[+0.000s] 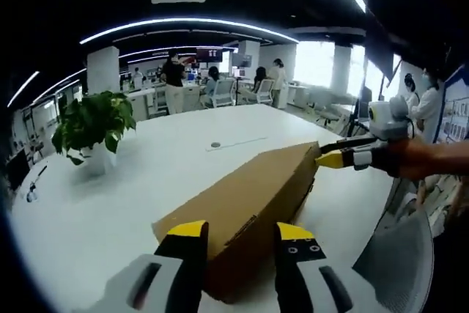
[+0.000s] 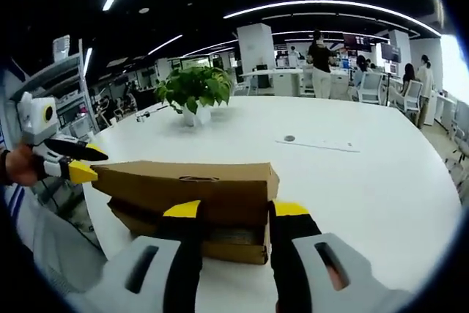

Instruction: Operate the shoe box by opening the lid, removing the specified soft item, and placing it in the target area until the item is outside and the box remains undamaged.

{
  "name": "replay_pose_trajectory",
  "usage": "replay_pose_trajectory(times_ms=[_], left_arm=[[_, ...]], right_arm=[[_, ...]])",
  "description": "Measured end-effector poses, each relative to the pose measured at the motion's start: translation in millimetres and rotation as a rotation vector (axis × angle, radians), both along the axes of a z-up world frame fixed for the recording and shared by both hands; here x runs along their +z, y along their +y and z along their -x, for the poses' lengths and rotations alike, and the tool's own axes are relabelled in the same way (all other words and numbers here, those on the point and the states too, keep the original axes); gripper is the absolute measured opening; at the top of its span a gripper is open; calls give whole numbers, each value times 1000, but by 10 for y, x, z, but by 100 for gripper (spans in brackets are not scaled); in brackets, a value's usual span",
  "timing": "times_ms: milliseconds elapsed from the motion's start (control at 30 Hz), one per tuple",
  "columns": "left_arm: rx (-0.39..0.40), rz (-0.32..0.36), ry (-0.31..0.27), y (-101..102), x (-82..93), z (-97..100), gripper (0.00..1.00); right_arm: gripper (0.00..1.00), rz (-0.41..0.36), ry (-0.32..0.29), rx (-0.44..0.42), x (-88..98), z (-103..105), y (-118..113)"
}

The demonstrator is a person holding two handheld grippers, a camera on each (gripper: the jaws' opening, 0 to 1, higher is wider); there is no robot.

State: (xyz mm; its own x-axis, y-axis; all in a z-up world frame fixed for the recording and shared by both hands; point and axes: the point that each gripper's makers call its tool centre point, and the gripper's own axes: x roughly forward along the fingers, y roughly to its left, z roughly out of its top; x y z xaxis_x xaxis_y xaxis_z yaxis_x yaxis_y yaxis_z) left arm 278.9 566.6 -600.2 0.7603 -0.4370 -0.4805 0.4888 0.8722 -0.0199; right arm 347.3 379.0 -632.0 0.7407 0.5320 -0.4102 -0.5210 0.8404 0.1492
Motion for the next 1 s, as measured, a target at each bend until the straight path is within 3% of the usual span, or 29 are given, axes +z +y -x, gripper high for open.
replay_pose_trajectory(times_ms=[100,333,500,667,1000], left_arm=[[51,35,-20,93,69,-9,44],[108,-4,-1,441,-72,116,48],[108,-38,20,491,-218,163,50],[108,-64,21,480,-288,91,49],[131,-95,-17,546,-191,-76,42]], right_arm=[[32,-7,-2,-13,8,-18,7],[32,-33,-3,-21,56,-89,35],[32,-45,-10,-21,112,-144,74],[32,-66,-12,-31,171,-203,100],[29,-98,-20,-34,303,-328,120]])
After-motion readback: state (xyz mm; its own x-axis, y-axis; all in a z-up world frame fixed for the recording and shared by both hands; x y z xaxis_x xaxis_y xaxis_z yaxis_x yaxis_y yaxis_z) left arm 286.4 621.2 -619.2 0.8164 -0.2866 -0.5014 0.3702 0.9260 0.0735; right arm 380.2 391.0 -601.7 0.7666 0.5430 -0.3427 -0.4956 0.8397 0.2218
